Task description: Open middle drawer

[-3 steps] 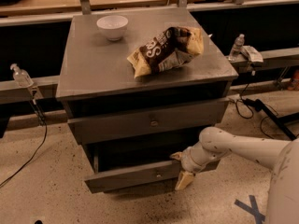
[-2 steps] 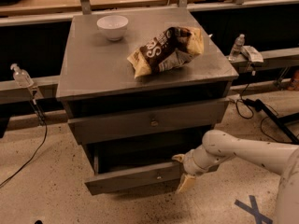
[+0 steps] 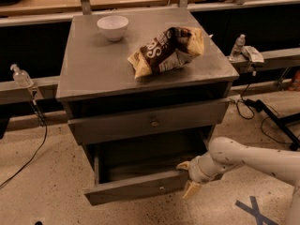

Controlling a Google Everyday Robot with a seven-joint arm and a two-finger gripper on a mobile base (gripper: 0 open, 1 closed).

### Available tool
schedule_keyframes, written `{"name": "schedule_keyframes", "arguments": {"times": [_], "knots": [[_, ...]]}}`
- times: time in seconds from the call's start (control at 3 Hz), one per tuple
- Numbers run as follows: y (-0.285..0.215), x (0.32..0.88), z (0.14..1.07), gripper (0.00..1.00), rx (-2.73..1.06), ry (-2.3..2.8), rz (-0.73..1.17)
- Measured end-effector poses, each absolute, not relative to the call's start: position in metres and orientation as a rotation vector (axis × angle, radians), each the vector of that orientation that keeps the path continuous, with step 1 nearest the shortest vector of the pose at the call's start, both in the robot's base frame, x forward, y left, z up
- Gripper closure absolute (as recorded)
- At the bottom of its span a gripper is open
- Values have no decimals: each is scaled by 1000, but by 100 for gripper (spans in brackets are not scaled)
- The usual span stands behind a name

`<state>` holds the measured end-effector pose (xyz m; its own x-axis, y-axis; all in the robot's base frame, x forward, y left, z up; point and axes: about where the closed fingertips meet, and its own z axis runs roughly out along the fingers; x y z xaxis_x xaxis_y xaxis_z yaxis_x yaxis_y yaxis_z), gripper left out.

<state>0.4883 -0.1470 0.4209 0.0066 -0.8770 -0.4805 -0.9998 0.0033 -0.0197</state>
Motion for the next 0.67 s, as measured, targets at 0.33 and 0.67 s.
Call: {"name": "schedule_keyframes", "arguments": {"times": [0.33, 0.67], "knots": [[-150, 465, 419, 34, -1908, 1970, 499], [-150, 465, 419, 33, -1908, 1970, 500]]}}
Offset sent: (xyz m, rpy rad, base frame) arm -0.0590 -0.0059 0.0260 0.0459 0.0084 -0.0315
